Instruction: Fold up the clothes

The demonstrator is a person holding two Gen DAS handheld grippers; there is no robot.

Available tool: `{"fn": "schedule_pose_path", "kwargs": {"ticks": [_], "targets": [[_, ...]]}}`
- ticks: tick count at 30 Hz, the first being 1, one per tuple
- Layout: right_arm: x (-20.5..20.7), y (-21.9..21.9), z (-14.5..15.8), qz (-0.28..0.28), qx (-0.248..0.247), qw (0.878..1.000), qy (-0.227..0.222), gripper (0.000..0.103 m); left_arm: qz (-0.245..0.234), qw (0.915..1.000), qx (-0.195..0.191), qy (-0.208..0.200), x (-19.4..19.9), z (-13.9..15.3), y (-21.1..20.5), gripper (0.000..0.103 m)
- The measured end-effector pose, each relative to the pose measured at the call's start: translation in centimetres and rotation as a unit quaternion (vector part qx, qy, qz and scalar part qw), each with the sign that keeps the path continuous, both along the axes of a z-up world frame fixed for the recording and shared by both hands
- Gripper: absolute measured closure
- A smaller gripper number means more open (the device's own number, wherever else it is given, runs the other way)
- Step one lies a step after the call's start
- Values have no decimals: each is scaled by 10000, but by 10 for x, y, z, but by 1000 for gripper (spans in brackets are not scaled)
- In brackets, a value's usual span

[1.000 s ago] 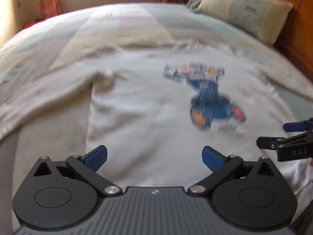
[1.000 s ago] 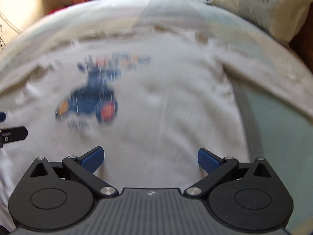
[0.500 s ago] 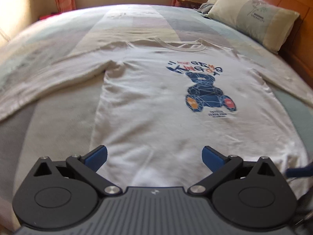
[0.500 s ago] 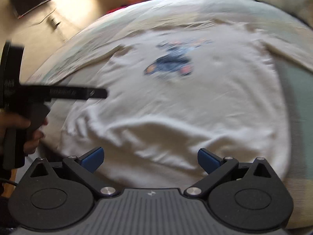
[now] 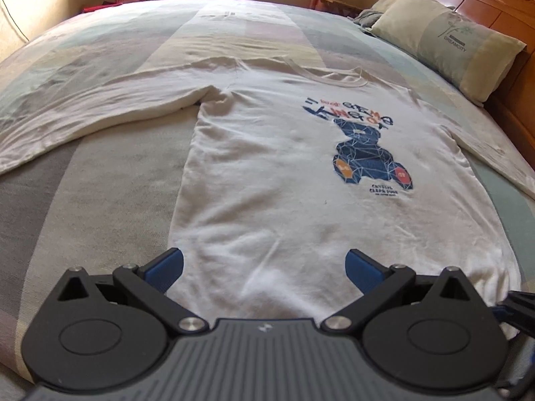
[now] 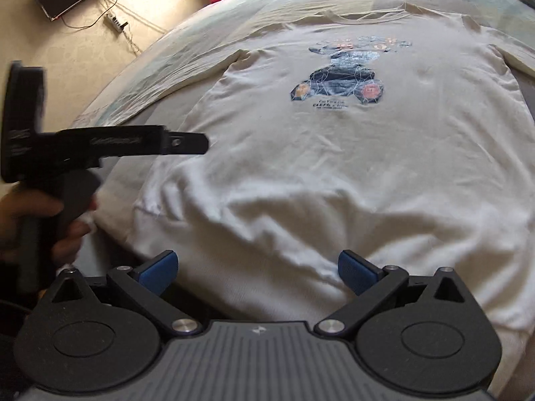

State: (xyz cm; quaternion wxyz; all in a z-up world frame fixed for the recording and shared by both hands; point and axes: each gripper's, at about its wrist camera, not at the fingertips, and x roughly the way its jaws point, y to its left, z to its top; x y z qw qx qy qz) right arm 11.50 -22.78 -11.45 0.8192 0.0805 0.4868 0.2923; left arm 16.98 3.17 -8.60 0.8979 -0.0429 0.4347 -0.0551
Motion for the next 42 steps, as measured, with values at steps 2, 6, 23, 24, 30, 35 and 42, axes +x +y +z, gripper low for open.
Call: {"fn": "schedule_pose_path", "kwargs": {"ticks": [2,6,23,24,30,35,42], "targets": [[4,2,7,-59,193,9997,-160,0,3,10000,-24,27,0,-2,1,1],[18,20,5,-66,659,9975,-264,0,26,10000,-47,55,-1,-2,5,1],[0,-41,-9,-1130,-628,9884,-792,0,-952,9922,-498,632,-29,-14,-13,1],[-2,-45,-10,-1151,-549,9885,-815,0,-1076,9904,-530,691,-32,-17,-18,1],[-5,-47,-10,-1179,-540,9879,-853,0,-1257,9898,-14,677,-48,-15,-19,1],[-7,-44,-12,-1195,-587,9870,-895,0,-1250,9911,110,450,-30,3,-26,1],[-7,-44,-11,-1232,-582,9868,-873,0,-1403,9867,818,17,-4,-6,-69,1]]}}
